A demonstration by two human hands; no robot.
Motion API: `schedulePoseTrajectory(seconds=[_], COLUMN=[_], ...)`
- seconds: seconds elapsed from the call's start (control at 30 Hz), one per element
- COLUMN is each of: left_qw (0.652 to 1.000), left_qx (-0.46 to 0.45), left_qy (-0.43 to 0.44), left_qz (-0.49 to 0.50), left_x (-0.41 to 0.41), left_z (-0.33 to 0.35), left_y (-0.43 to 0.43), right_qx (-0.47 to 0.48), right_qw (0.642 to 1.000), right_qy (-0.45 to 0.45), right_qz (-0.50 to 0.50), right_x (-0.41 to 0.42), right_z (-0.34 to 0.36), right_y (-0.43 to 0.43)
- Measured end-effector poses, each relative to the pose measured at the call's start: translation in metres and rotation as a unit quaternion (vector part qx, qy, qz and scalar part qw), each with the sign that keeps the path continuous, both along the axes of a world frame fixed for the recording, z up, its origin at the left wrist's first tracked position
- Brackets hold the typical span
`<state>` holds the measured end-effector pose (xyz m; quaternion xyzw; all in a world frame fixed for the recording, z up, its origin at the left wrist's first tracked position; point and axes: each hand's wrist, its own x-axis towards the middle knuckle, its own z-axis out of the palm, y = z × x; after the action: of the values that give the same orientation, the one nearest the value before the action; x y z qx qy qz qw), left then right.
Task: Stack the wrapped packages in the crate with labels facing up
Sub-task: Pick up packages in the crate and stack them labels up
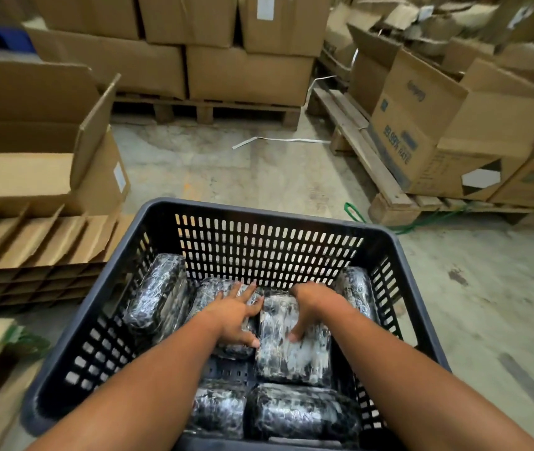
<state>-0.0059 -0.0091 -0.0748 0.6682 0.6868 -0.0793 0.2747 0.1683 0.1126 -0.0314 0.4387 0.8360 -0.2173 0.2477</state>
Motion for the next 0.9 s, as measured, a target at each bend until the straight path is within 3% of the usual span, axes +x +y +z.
schedulePoseTrajectory(seconds=[0.17, 0.2, 0.33, 0.43, 0.57, 0.7, 0.8, 0.9], left_qw=[0.989, 0.973, 0.854, 0.824, 0.772, 0.671, 0.616, 0.617], left_qx=[0.052, 0.075, 0.107, 0.041, -0.079, -0.184, -0.217, -0.174], left_qy=[-0.125, -0.187, -0.414, -0.486, -0.580, -0.699, -0.743, -0.745], left_qz=[0.061, 0.111, 0.296, 0.288, 0.249, 0.162, 0.150, 0.183], left_x=[-0.013, -0.013, -0.011, -0.008, -0.003, -0.003, -0.003, -0.006], left_z=[0.007, 0.011, 0.034, 0.053, 0.070, 0.072, 0.072, 0.072], left_y=[0.003, 0.005, 0.014, 0.018, 0.023, 0.024, 0.022, 0.023], right_qx=[0.042, 0.046, 0.064, 0.084, 0.027, -0.073, -0.031, 0.033], right_qw=[0.997, 0.997, 0.982, 0.949, 0.889, 0.832, 0.852, 0.881], right_qy=[0.041, 0.052, 0.158, 0.283, 0.456, 0.550, 0.523, 0.472], right_qz=[0.041, 0.045, 0.086, 0.106, 0.046, -0.008, 0.001, -0.030], right_x=[0.013, 0.017, 0.033, 0.049, 0.067, 0.071, 0.071, 0.075], right_z=[0.024, 0.028, 0.050, 0.070, 0.092, 0.108, 0.114, 0.115], right_y=[0.003, 0.001, -0.005, -0.007, -0.012, -0.017, -0.012, 0.001])
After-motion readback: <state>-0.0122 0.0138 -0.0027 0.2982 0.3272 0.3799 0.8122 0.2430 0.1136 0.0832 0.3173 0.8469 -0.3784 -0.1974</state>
